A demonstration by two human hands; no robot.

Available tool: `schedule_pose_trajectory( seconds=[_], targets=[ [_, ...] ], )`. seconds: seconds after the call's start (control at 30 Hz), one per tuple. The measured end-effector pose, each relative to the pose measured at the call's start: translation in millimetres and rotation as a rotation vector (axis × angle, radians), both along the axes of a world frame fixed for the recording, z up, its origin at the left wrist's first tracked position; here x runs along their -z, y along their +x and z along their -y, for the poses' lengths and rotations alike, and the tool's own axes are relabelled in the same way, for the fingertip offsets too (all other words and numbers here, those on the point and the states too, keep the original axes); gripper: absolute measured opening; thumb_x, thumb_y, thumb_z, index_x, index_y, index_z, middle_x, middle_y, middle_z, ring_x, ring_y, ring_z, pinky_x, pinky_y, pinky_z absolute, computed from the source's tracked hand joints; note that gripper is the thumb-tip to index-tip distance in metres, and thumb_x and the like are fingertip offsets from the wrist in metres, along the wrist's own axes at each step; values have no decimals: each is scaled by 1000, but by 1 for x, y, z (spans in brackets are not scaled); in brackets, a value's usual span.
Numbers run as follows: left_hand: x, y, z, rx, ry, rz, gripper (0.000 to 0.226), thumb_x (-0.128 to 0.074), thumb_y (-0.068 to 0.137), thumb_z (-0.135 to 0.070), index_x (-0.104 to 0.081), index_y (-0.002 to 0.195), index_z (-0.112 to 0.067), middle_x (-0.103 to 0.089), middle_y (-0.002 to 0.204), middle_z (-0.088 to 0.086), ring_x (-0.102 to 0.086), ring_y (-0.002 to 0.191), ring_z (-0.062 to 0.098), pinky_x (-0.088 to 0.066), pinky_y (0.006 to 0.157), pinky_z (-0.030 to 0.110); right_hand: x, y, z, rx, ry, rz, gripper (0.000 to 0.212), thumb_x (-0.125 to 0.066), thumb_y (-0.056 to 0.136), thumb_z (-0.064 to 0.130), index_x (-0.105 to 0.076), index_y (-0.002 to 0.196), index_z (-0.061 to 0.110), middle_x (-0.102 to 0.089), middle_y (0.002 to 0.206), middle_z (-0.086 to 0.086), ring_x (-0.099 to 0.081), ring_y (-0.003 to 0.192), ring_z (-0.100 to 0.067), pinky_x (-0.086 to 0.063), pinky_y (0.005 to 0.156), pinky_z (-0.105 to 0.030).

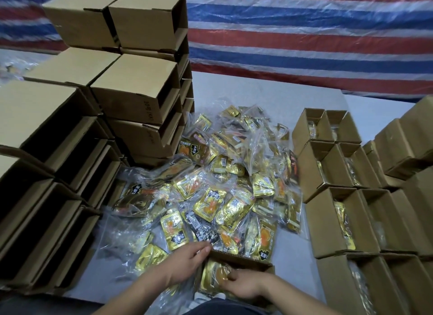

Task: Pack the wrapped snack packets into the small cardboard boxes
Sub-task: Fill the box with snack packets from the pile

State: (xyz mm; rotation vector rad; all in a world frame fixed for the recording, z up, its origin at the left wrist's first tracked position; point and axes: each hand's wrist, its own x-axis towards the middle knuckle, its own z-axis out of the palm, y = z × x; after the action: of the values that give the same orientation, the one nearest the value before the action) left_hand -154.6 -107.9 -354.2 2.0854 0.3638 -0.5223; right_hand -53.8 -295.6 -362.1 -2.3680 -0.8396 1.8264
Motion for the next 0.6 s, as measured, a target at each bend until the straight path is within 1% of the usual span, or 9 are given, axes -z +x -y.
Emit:
schedule_pose_trajectory(
  seconds=[0.03,0.1,0.13,0.17,0.27,0.33,0.43,0.53,0.6],
  targets=[
    [0,0,0,-9,-11,-3,40,-35,103,-48,-55,134,-32,-59,130,-11,-52,116,3,-39,96,20,-8,2,1,-17,12,3,74,-34,91,73,-48,144,22,-43,152,-6,-45,134,-23,-35,106,-36],
    [-1,3,-1,-2,-27,-14,40,-35,103,-49,-58,130,-31,-62,124,-10,-55,113,5,-42,97,23,-32,9,3,19,104,-24,56,-38,93,69,-64,118,25,-63,122,-3,-59,104,-18,-45,87,-34],
    [-1,4,-2,11,-29,-16,42,-34,102,-51,-61,126,-28,-64,120,-7,-57,110,8,-44,97,26,-45,14,4,68,172,-42,47,-40,95,65,-65,107,27,-66,106,0,-60,92,-16,-46,80,-33],
    [-2,6,-3,18,-29,-19,47,-32,101,-54,-64,120,-25,-65,116,-3,-59,108,11,-45,96,27,-59,21,5,135,249,-60,40,-41,98,60,-65,104,28,-66,100,3,-62,88,-14,-48,80,-32],
    [-5,18,-8,-40,9,-11,57,-26,98,-58,-65,111,-18,-65,111,-2,-59,102,12,-44,89,22,-95,44,10,420,443,-75,28,-43,103,44,-65,112,29,-70,112,9,-67,100,-4,-51,93,-28],
    [-4,35,-12,-77,85,27,44,-33,101,-53,-62,113,-21,-64,110,-6,-58,97,6,-46,88,25,-105,60,12,554,533,2,19,-45,103,40,-61,113,37,-66,115,16,-63,106,-2,-49,95,-27],
    [-3,72,-18,-172,180,69,30,-43,102,-44,-59,119,-24,-66,116,-2,-60,90,1,-51,83,29,-101,79,13,786,609,137,39,-51,101,39,-49,139,31,-54,136,13,-51,125,-10,-42,109,-38],
    [-2,110,-21,-256,228,-9,50,-47,100,-45,-47,137,-11,-65,119,9,-67,86,13,-56,82,37,-93,90,13,1044,635,83,56,-51,101,41,-32,153,28,-40,151,8,-41,135,-16,-37,112,-40],
    [2,131,-20,-277,256,-90,57,-52,98,-42,-40,141,-8,-65,112,11,-69,86,19,-59,80,40,-88,94,13,1107,628,57,58,-49,102,43,-29,154,27,-36,154,6,-39,136,-18,-36,108,-38]
  ],
)
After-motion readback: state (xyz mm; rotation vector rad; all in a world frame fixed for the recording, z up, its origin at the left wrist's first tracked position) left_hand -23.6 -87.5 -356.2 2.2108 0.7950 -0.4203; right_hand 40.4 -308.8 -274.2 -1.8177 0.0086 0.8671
